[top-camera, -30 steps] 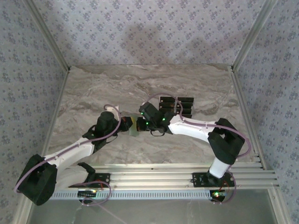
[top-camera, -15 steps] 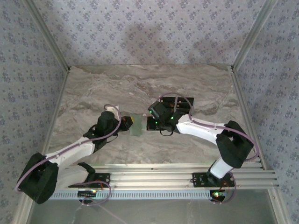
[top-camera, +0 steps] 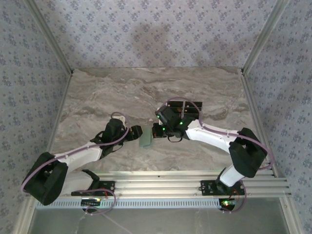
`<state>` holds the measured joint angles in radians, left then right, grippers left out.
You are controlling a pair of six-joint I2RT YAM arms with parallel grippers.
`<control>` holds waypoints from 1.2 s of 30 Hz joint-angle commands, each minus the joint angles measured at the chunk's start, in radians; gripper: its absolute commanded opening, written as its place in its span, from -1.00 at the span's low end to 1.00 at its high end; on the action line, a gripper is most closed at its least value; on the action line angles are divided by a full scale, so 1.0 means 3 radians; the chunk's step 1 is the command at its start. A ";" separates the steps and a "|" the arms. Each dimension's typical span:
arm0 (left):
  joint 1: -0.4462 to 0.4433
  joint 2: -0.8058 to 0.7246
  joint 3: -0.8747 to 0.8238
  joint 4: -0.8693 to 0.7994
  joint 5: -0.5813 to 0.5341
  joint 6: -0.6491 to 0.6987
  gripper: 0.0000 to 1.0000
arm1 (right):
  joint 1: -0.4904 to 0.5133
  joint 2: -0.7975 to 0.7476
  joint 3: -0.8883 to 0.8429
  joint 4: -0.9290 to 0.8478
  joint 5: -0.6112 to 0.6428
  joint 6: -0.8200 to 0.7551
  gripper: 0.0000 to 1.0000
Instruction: Put the credit cards into the card holder
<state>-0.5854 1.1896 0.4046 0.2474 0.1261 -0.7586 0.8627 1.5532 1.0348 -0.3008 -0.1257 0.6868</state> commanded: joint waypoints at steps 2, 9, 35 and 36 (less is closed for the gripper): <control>-0.0012 -0.0123 0.0060 -0.0106 0.0046 0.0108 0.46 | 0.0055 -0.0136 0.0189 -0.0123 -0.0077 -0.0065 -1.00; -0.0012 -0.0101 0.0147 -0.0146 0.0118 0.0162 0.52 | 0.0081 -0.0138 0.0299 -0.0160 -0.0072 -0.0075 -1.00; -0.0019 0.0362 0.0299 -0.1179 -0.0610 -0.0041 -0.19 | -0.0101 -0.0162 -0.0500 0.0159 0.0066 0.0087 -1.00; -0.0020 0.0400 0.0322 -0.1247 -0.0648 -0.0058 -0.22 | -0.0115 -0.0159 -0.0549 0.0184 0.0080 0.0093 -1.00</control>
<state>-0.5858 1.2873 0.4599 -0.0360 -0.0185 -0.7616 0.8371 1.5261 0.9035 -0.2783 -0.1238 0.6922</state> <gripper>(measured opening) 0.399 0.058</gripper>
